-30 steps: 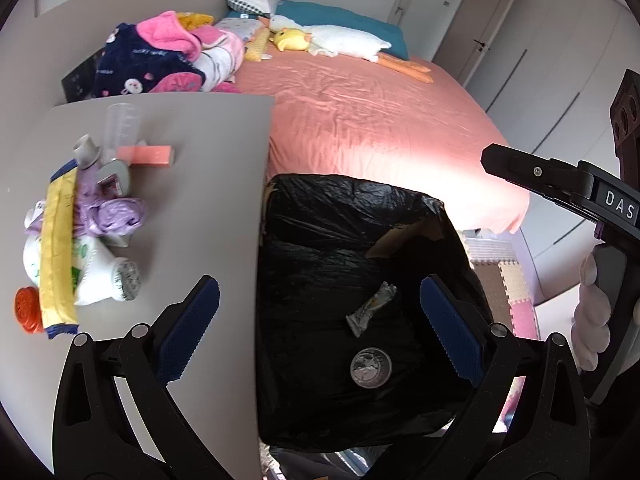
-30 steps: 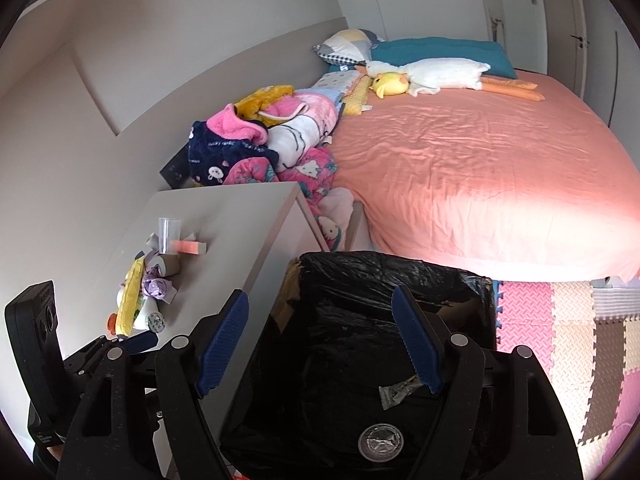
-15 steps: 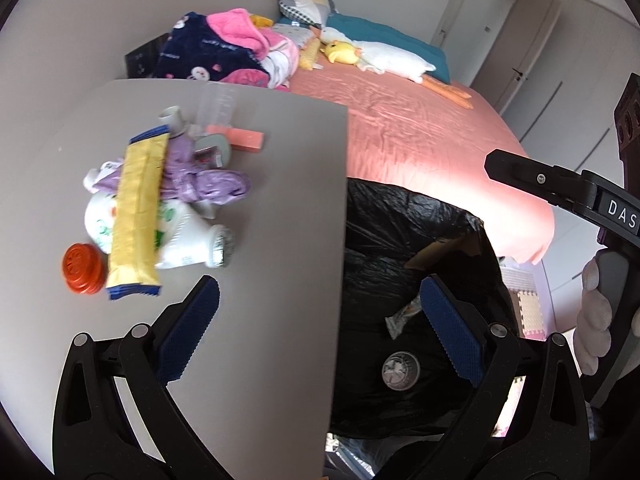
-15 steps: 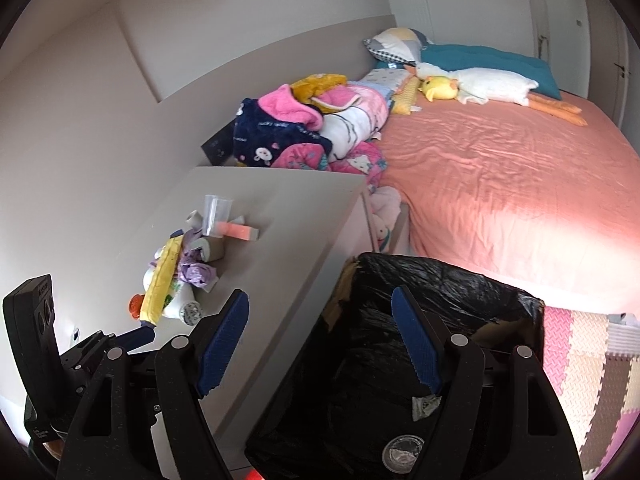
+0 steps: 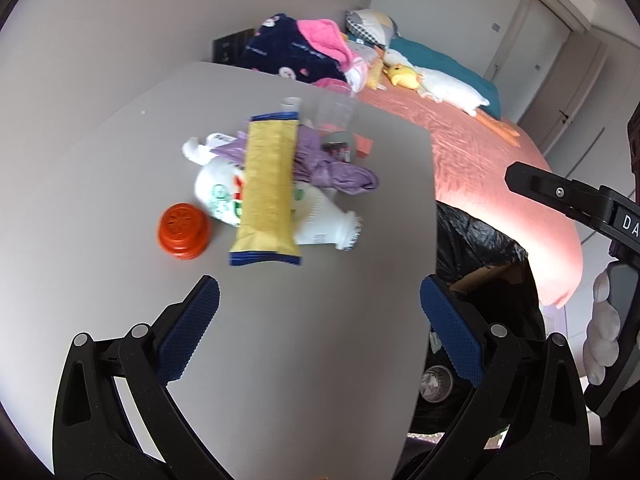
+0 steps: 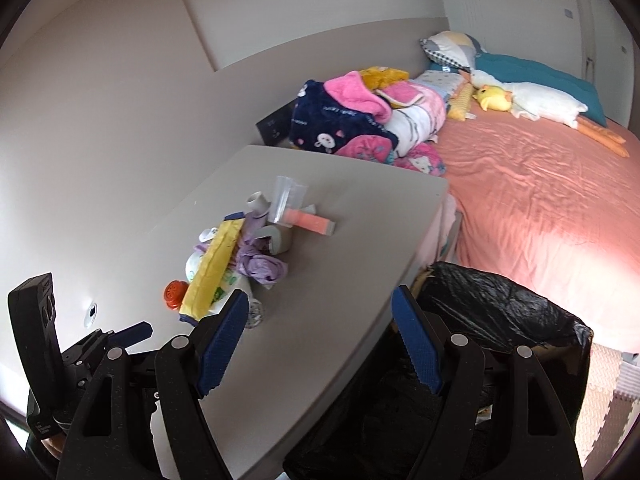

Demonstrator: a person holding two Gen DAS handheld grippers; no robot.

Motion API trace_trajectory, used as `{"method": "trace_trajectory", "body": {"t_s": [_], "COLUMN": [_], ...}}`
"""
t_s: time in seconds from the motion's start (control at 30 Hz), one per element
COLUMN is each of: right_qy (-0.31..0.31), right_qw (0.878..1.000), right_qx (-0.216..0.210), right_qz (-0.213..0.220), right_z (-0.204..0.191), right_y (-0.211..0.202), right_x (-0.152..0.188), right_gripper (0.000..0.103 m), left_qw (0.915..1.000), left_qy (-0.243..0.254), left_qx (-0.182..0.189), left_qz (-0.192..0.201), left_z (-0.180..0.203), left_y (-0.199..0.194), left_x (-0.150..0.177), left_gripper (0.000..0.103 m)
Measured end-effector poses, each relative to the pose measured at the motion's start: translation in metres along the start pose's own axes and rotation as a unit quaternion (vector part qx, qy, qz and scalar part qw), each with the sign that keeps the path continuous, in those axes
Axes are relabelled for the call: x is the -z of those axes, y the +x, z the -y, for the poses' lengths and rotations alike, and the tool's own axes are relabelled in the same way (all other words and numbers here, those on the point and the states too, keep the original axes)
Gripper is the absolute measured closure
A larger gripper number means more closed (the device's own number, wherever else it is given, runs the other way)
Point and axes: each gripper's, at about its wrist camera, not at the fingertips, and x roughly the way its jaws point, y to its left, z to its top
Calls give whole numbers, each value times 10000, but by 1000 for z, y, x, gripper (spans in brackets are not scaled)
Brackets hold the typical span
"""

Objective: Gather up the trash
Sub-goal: 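Return both tools to the desk above the remaining trash, then grasp the orange bottle cap with the left tool while the right tool grasps the yellow wrapper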

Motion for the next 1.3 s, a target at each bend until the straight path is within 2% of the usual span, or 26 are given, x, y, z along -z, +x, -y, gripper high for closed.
{"method": "trace_trajectory", "body": {"t_s": [0.17,0.3,0.47,0.63,0.8,1.03,1.23,1.3], "right_qy": [-97,-191,-240,-287,-275,-319,-347,-320], "right_qw": [9996,9984,9971,9956,9941,9919,9902,9898], "right_qx": [-258,-490,-603,-667,-723,-764,-723,-690], "right_qz": [-73,-225,-406,-591,-755,-964,-1140,-1201], "right_z": [-17,-32,-47,-60,-70,-86,-97,-99], "right_y": [11,23,37,52,69,94,118,126], "right_x": [-4,-7,-7,-9,-13,-17,-18,-19], "right_gripper": [28,37,39,39,39,46,46,46], "left_qw": [9997,9989,9965,9951,9949,9957,9964,9965], "left_qy": [-168,-230,-348,-342,-247,-180,-84,-26], "left_qx": [-182,-395,-743,-919,-975,-904,-839,-830], "left_qz": [77,103,179,126,76,-21,-71,-97], "left_z": [-24,-38,-57,-75,-86,-97,-99,-99], "left_y": [-5,-8,-8,-1,12,32,45,49], "left_x": [1,3,4,2,-3,-10,-14,-15], "left_gripper": [6,6,7,17,21,22,22,25]}}
